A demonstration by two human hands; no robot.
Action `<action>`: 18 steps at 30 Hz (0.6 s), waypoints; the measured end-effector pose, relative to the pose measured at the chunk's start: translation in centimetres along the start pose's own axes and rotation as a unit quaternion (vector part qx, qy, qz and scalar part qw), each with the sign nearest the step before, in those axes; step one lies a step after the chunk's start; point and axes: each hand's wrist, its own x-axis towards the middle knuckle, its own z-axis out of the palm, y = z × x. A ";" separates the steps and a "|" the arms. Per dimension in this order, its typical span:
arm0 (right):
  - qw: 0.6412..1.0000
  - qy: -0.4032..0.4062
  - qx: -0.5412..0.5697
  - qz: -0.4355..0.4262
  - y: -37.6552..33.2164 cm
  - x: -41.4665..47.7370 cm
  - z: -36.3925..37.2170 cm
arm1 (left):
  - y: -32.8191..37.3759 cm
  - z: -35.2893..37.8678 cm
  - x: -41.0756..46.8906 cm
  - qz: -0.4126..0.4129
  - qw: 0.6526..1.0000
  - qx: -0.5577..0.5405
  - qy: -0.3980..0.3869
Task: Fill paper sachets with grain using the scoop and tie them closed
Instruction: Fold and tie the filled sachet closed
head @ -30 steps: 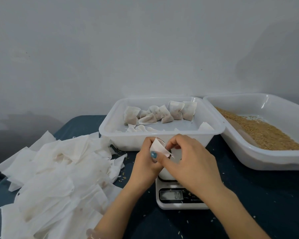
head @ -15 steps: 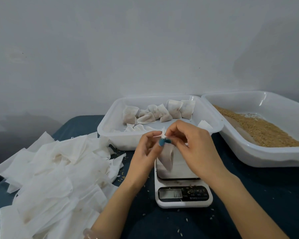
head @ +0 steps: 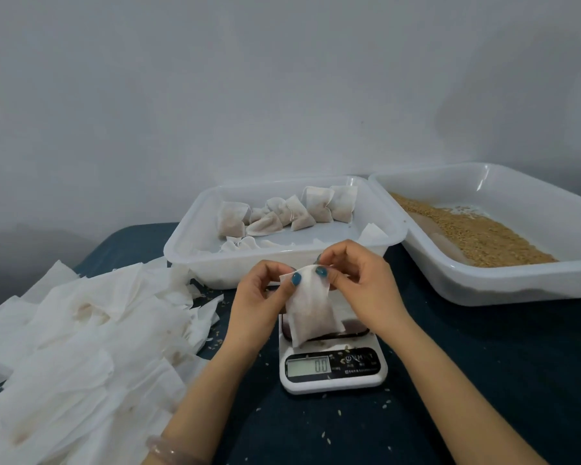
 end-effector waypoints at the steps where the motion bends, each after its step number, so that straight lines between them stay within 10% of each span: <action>1: 1.000 0.009 0.004 0.004 0.3 0.0 0.1 | -0.1 0.2 0.1 0.002 1.000 0.013 0.008; 18: 0.996 0.062 -0.070 0.009 2.6 -0.3 -0.2 | -1.6 0.0 0.9 0.064 0.991 0.101 0.053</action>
